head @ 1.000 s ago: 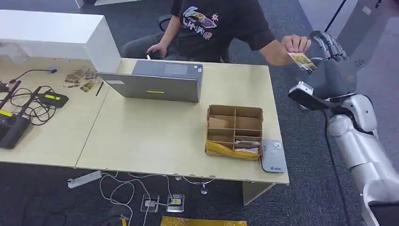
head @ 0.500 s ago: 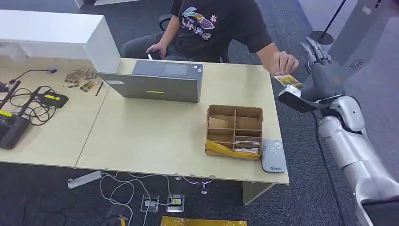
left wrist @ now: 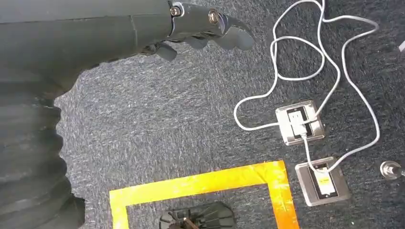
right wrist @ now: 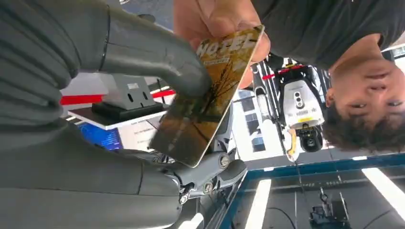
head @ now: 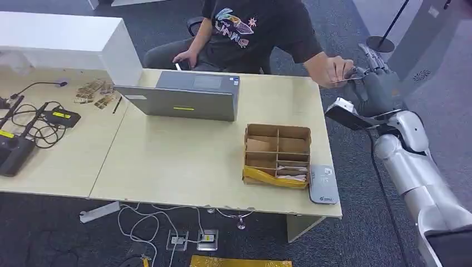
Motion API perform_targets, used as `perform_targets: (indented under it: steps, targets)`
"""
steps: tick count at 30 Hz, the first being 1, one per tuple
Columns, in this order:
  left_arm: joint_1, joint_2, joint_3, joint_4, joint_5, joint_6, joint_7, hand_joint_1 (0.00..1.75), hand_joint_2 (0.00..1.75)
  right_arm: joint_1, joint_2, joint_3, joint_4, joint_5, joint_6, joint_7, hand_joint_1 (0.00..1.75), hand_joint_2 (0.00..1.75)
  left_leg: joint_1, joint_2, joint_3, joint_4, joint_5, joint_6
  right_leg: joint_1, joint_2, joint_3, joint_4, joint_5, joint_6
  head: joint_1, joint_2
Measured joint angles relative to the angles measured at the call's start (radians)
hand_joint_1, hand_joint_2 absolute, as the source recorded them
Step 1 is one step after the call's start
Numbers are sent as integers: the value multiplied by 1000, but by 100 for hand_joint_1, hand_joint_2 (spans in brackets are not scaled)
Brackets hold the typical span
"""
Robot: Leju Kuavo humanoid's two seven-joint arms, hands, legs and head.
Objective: Pass the card to the sensor for recognition and then transmit it.
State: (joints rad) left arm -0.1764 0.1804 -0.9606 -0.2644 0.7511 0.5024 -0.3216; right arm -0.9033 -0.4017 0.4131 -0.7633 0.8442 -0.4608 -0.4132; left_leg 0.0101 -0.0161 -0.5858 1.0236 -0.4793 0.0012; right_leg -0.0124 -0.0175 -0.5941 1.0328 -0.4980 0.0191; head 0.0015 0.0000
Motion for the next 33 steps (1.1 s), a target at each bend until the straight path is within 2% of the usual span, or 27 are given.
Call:
perform_targets:
  steps: [29, 33]
  targets:
    - [2, 0, -13, 0, 27, 2, 0, 0, 175, 43, -9, 3, -20, -44, 35, 4, 175, 175, 0, 1, 1, 0, 0, 0, 0, 1, 0, 0, 0, 0, 0, 0]
    - [2, 0, -13, 0, 42, 4, 0, 0, 175, 67, -20, -9, -43, -96, 72, 1, 175, 175, 0, 0, 1, 0, 0, 0, 0, 0, 0, 0, 0, 0, 0, 0]
